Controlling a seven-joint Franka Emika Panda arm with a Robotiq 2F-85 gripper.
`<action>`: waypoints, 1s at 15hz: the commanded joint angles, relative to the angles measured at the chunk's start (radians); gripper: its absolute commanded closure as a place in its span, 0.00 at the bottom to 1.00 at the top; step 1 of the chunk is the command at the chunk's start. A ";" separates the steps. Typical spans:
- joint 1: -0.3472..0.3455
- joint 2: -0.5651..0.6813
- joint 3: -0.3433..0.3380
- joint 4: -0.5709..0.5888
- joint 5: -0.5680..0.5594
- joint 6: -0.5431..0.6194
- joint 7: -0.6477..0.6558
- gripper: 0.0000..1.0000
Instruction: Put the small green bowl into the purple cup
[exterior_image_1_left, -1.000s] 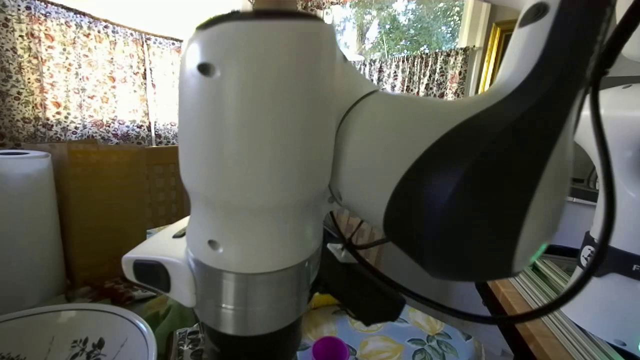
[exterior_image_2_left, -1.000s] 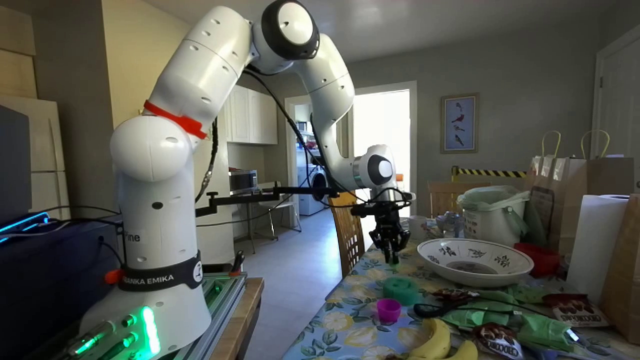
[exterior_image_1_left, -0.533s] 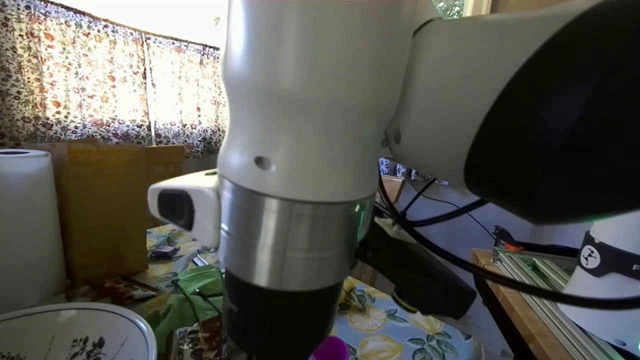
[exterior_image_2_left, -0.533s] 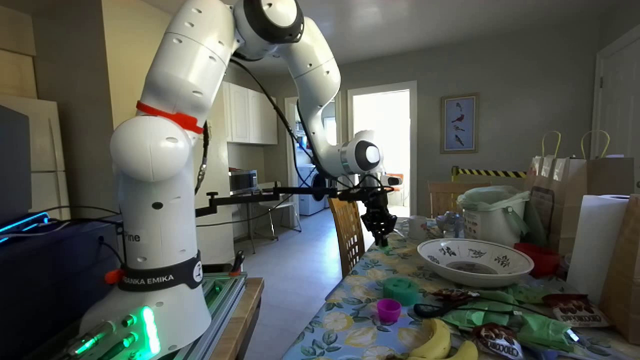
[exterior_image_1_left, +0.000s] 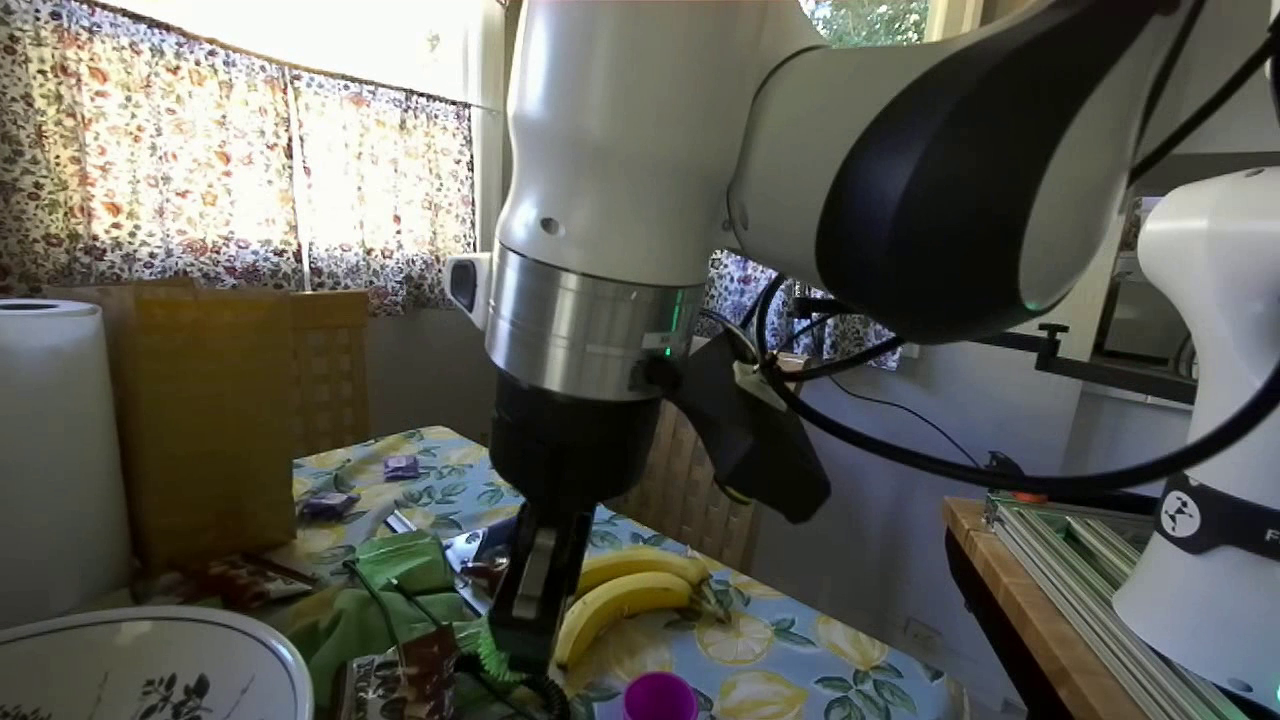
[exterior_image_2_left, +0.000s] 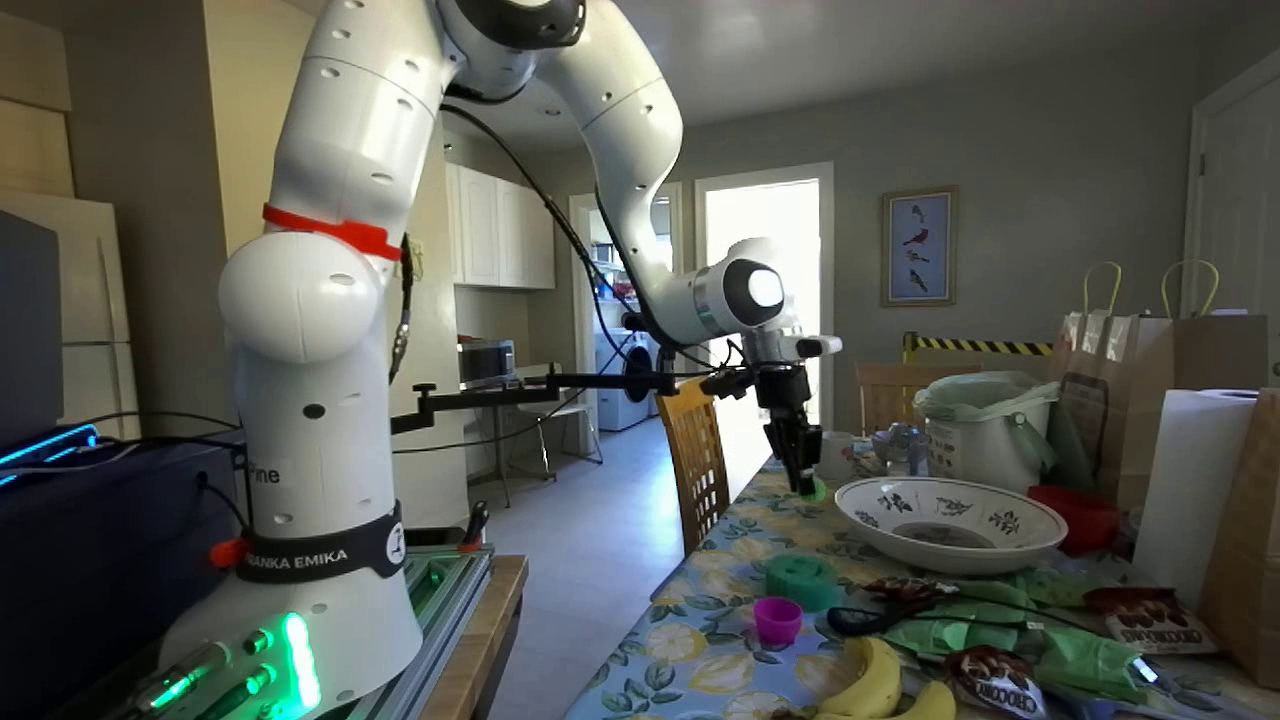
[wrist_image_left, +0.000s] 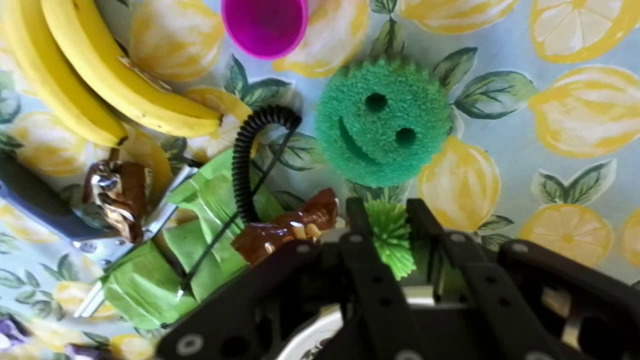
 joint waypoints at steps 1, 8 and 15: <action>-0.014 -0.061 -0.004 -0.063 -0.023 -0.042 0.126 0.94; -0.062 -0.049 0.027 -0.060 -0.014 -0.068 0.152 0.75; -0.076 -0.065 0.029 -0.076 -0.042 -0.066 0.132 0.94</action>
